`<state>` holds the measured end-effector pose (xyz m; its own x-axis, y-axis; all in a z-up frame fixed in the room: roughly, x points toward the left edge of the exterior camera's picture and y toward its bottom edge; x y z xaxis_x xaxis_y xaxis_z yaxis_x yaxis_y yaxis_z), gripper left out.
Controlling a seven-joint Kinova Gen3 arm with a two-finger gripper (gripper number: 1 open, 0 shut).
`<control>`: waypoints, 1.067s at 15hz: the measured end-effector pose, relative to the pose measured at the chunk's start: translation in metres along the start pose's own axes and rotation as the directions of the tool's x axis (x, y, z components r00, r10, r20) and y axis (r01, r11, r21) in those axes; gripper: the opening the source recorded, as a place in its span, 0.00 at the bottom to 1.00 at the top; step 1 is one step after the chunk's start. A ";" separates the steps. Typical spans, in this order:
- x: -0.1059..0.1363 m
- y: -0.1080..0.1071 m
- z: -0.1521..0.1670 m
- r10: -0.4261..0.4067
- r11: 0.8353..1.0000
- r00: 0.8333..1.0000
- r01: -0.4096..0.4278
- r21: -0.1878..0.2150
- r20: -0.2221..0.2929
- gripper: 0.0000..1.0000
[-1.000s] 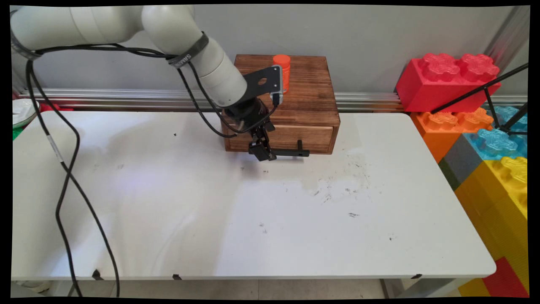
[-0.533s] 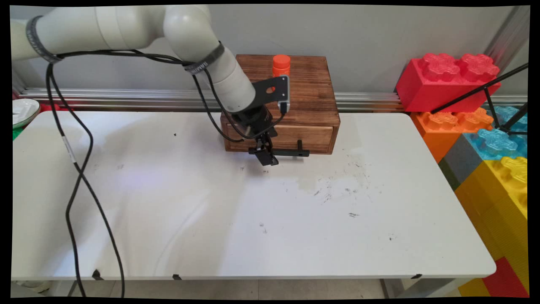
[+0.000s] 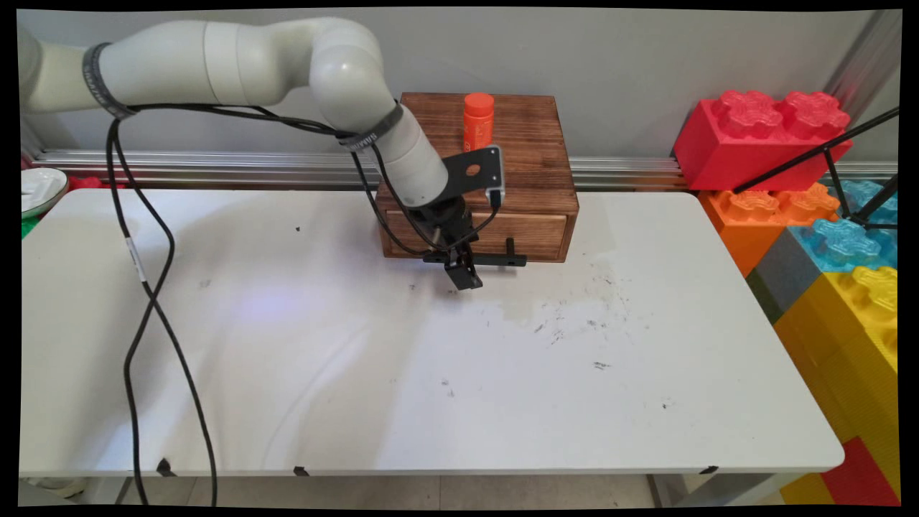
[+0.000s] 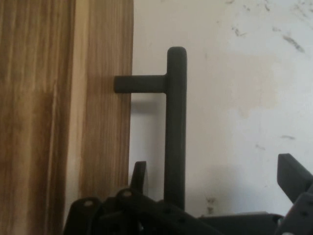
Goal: Open the drawer
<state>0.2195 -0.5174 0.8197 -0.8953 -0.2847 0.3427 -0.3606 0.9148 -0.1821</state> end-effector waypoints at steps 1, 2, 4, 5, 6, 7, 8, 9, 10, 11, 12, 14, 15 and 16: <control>-0.001 0.000 0.005 0.000 1.000 1.000 0.000 0.000 0.001 1.00; -0.002 0.000 0.008 0.001 1.000 1.000 -0.001 0.000 0.002 1.00; -0.004 0.001 0.017 0.003 1.000 1.000 -0.003 -0.004 0.004 1.00; -0.005 0.002 0.020 0.004 1.000 1.000 -0.004 -0.006 0.005 1.00; -0.005 0.003 0.023 0.005 1.000 1.000 -0.005 -0.009 0.005 1.00; -0.006 0.004 0.025 0.007 1.000 1.000 -0.007 -0.011 0.004 1.00; -0.006 0.004 0.028 0.008 1.000 1.000 -0.008 -0.012 0.004 1.00; -0.007 0.005 0.029 0.009 1.000 1.000 -0.008 -0.012 0.003 1.00; -0.008 0.005 0.032 0.009 1.000 1.000 -0.009 -0.013 0.003 1.00; -0.008 0.006 0.033 0.008 1.000 1.000 -0.008 -0.014 0.002 1.00; -0.008 0.007 0.034 0.007 1.000 1.000 -0.007 -0.015 0.000 1.00; -0.009 0.010 0.036 0.005 1.000 1.000 -0.005 -0.019 -0.004 1.00; -0.009 0.012 0.036 0.004 1.000 1.000 -0.004 -0.022 -0.006 1.00; -0.010 0.016 0.037 0.003 1.000 1.000 -0.003 -0.028 -0.008 1.00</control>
<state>0.2128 -0.5107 0.7798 -0.8944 -0.2796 0.3491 -0.3502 0.9233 -0.1578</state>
